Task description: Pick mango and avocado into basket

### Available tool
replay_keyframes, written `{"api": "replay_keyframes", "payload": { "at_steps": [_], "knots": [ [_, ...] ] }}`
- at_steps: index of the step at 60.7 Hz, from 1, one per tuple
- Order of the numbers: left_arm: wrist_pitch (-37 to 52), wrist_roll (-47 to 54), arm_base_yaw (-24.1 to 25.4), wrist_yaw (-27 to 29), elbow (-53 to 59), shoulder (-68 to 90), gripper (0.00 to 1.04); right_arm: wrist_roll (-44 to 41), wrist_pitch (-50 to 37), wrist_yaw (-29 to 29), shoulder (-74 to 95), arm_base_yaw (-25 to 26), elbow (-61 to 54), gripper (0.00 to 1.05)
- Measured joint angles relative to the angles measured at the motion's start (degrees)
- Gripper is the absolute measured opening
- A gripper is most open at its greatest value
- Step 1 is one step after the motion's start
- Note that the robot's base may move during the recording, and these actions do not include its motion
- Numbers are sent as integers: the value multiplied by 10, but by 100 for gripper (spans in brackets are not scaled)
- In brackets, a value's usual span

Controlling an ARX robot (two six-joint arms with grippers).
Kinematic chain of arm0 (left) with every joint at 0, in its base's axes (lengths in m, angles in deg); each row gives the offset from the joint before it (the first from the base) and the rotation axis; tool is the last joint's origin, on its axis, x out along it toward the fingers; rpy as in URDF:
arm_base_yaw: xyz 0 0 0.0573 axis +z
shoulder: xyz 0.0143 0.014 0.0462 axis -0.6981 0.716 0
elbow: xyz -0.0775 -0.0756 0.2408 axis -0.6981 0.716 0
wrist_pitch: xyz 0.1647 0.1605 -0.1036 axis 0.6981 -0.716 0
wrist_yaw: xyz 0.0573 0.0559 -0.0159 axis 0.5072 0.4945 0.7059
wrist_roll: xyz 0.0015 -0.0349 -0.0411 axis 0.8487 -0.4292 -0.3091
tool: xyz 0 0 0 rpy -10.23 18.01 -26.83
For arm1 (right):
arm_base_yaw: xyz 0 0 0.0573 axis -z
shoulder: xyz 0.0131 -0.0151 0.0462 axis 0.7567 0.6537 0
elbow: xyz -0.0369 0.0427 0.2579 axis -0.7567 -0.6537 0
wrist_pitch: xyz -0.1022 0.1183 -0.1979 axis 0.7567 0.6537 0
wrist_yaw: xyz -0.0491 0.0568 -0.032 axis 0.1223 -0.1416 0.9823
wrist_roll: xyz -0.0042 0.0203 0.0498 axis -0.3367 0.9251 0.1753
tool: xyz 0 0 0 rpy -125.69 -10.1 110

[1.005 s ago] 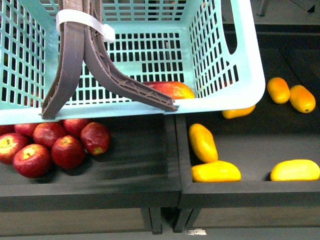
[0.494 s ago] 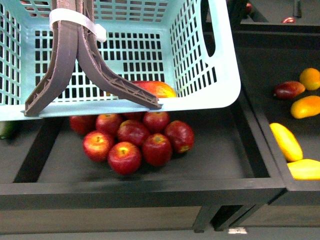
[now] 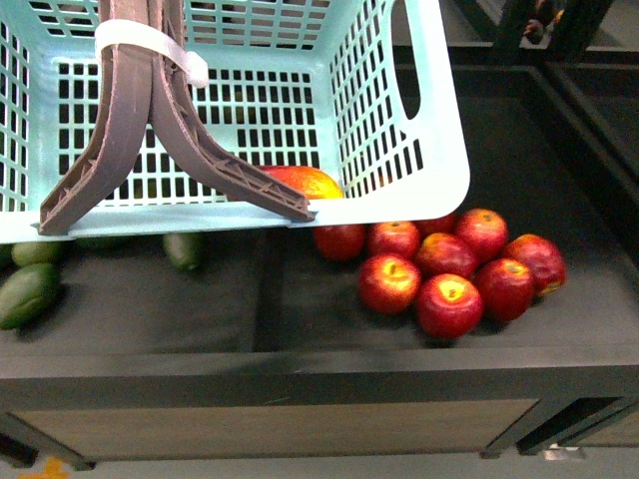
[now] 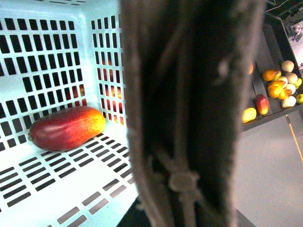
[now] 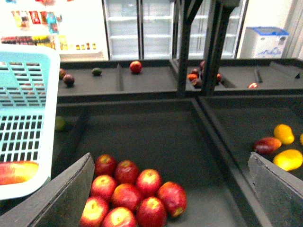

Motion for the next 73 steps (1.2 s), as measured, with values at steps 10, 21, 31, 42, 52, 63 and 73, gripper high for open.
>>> {"api": "replay_keyframes", "payload": {
  "at_steps": [10, 21, 31, 42, 52, 63, 73],
  "knots": [
    [0, 0, 1, -2, 0, 0, 6, 0, 0, 0, 1, 0, 0, 97],
    [0, -2, 0, -4, 0, 0, 6, 0, 0, 0, 1, 0, 0, 97],
    [0, -2, 0, -5, 0, 0, 6, 0, 0, 0, 1, 0, 0, 97],
    [0, -1, 0, -2, 0, 0, 6, 0, 0, 0, 1, 0, 0, 97],
    [0, -1, 0, -1, 0, 0, 6, 0, 0, 0, 0, 0, 0, 97],
    [0, -1, 0, -8, 0, -1, 6, 0, 0, -4, -2, 1, 0, 97],
    [-1, -2, 9, 10, 0, -1, 6, 0, 0, -3, 0, 1, 0, 97]
  ]
}}
